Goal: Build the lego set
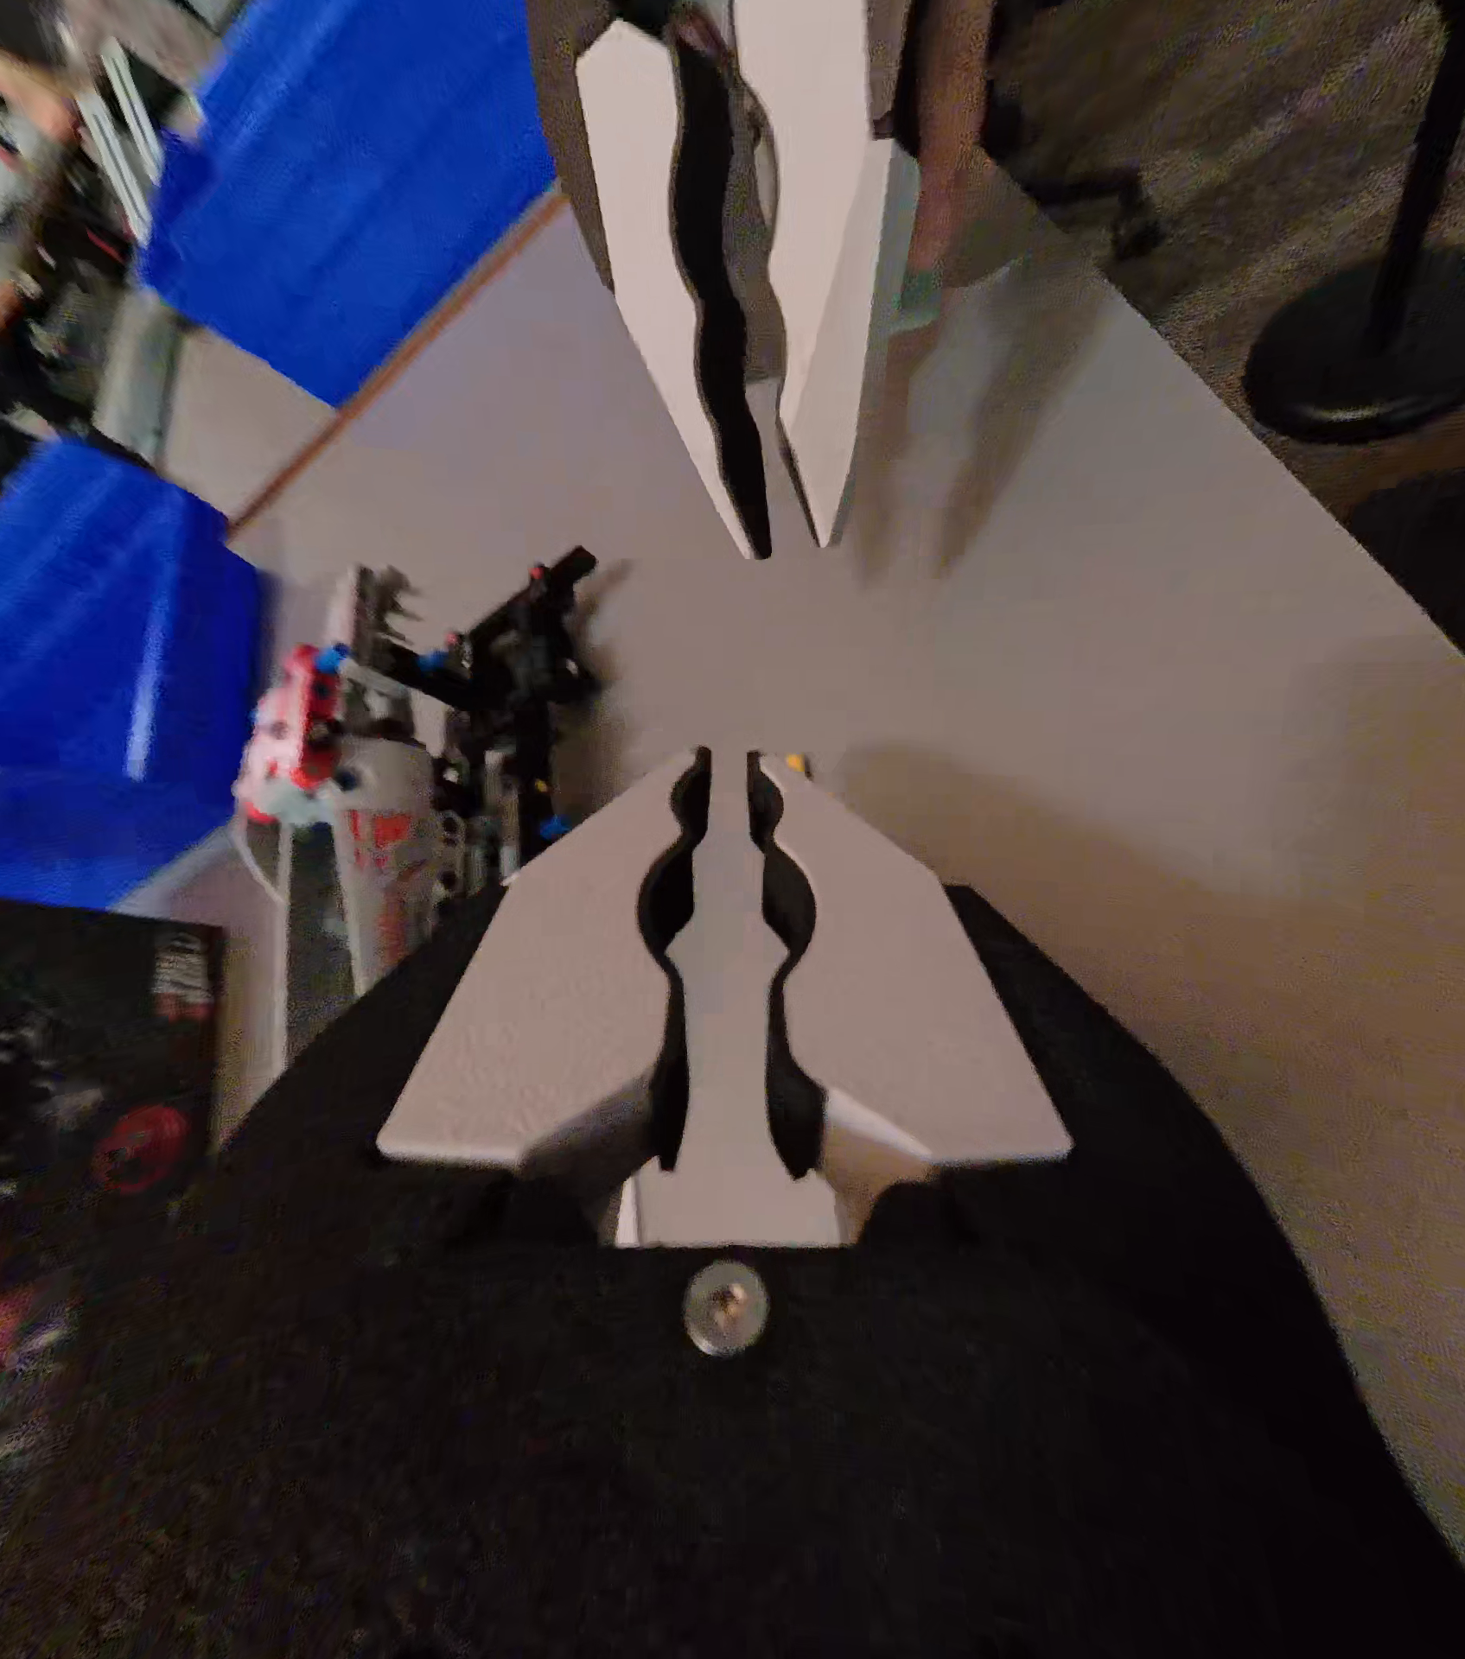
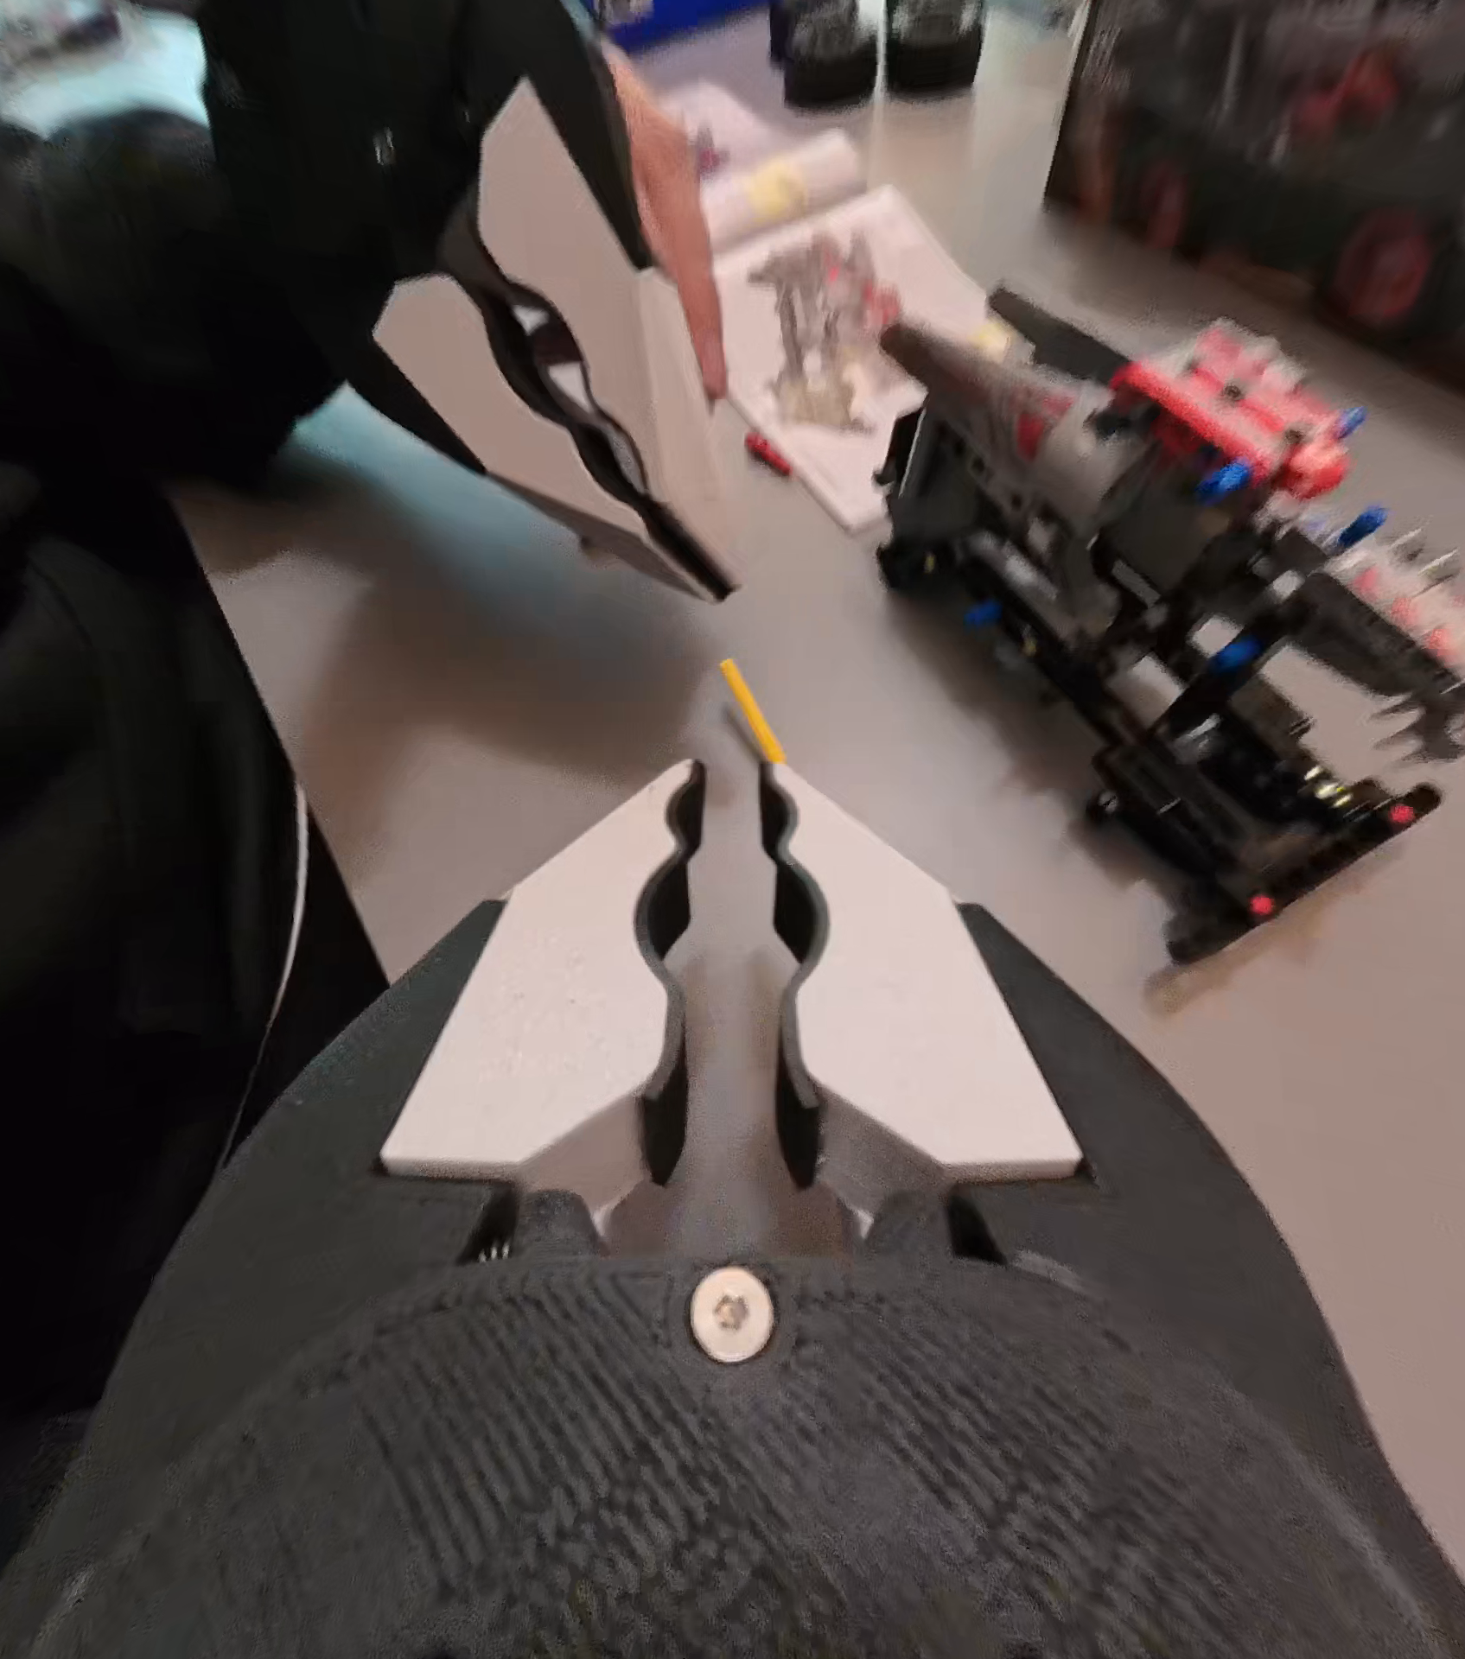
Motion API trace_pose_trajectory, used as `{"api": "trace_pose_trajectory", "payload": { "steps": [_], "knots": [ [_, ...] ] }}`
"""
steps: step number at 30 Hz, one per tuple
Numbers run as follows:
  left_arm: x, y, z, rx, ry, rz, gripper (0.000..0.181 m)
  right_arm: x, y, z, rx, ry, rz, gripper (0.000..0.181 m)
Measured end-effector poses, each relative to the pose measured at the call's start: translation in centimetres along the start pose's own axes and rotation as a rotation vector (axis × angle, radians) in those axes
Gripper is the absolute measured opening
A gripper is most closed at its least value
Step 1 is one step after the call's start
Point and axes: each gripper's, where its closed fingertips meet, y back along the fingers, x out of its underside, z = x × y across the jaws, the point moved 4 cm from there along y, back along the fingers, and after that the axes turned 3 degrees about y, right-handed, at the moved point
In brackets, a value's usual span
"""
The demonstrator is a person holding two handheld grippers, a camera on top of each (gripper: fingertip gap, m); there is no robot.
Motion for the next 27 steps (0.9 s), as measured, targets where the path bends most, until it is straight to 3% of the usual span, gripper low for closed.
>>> {"api": "trace_pose_trajectory", "payload": {
  "steps": [1, 4, 6, 7, 10, 14, 20, 23, 27],
  "knots": [
    [0.6, -0.5, -0.1, 0.020, 0.082, 0.038, 0.014, 0.6, -0.3, 0.1, -0.012, -0.007, 0.042, 0.006],
    [3.0, -2.0, -0.8, 0.091, 0.211, 0.197, 0.031, 1.8, -1.3, -0.5, 0.038, 0.011, 0.139, 0.012],
    [3.8, -2.6, 0.1, 0.031, 0.308, 0.224, 0.019, 2.1, -1.7, -0.5, 0.023, 0.006, 0.166, 0.015],
    [4.0, -2.7, 0.2, 0.039, 0.356, 0.231, 0.005, 2.2, -1.8, -0.4, 0.021, 0.010, 0.164, 0.015],
    [4.0, -2.8, 0.3, 0.070, 0.463, 0.239, 0.002, 2.1, -1.7, -0.6, 0.028, 0.002, 0.154, 0.014],
    [3.8, -2.6, 0.1, 0.084, 0.386, 0.198, 0.002, 2.1, -1.7, -1.2, 0.058, 0.000, 0.123, 0.016],
    [-0.6, -0.8, 1.4, -0.012, 0.100, -0.077, 0.002, 0.6, -1.8, -1.7, 0.086, 0.022, -0.010, 0.024],
    [-1.4, -0.7, 1.7, 0.013, 0.030, -0.095, 0.002, -0.4, -1.5, -1.4, 0.080, 0.048, -0.079, 0.007],
    [-2.6, -0.8, 1.7, 0.052, -0.029, -0.141, 0.002, -1.6, -0.9, -1.0, 0.066, 0.057, -0.166, 0.015]
  ]
}}
